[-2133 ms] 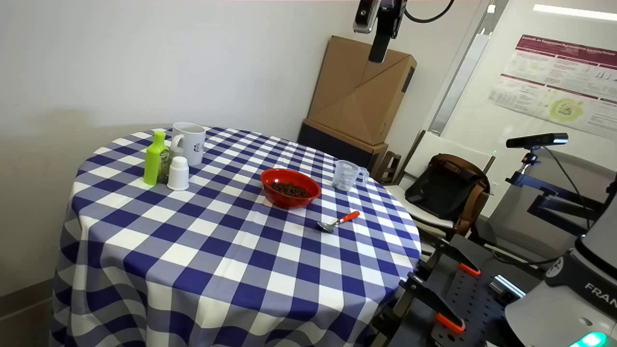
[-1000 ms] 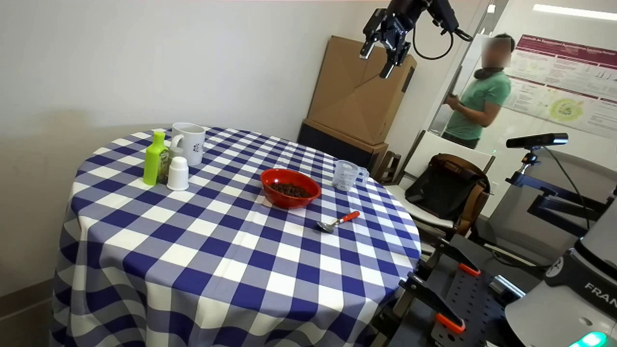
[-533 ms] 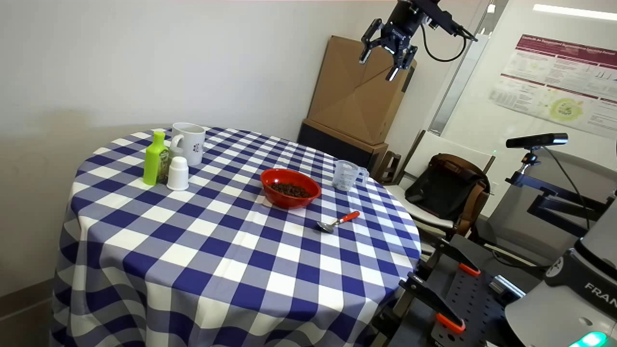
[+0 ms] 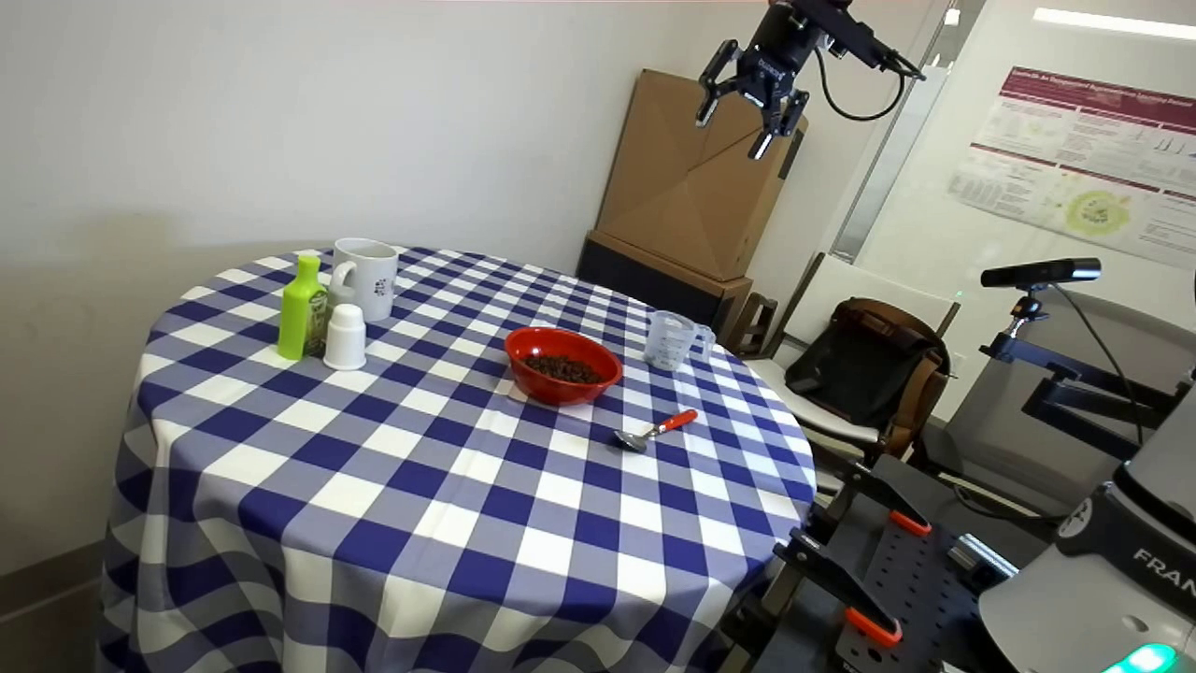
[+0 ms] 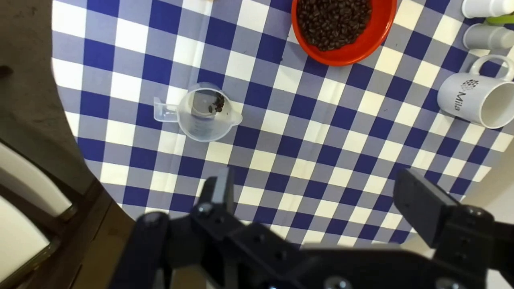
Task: Pour the contents of the cup into the bowl
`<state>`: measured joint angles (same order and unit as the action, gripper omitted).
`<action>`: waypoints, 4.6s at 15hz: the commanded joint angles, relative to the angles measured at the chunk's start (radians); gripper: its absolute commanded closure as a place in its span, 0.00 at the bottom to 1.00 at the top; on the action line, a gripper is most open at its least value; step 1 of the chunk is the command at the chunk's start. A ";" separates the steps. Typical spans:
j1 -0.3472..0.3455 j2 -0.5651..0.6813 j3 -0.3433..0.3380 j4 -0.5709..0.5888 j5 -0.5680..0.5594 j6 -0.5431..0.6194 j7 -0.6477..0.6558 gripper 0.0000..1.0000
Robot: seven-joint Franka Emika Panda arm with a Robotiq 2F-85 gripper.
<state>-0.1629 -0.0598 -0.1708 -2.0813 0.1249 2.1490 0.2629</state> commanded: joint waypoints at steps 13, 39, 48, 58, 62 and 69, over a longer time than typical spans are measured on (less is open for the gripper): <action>-0.005 0.182 -0.023 0.019 -0.218 0.257 0.918 0.00; 0.004 0.462 -0.144 0.029 -0.176 0.318 1.585 0.00; 0.034 0.563 -0.144 0.043 -0.175 0.381 1.614 0.00; 0.085 0.657 -0.150 0.089 -0.176 0.398 1.625 0.14; 0.085 0.656 -0.156 0.093 -0.175 0.400 1.622 0.09; 0.081 0.653 -0.164 0.088 -0.176 0.402 1.615 0.12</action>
<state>-0.0925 0.5801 -0.3230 -2.0005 -0.0584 2.5325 1.8669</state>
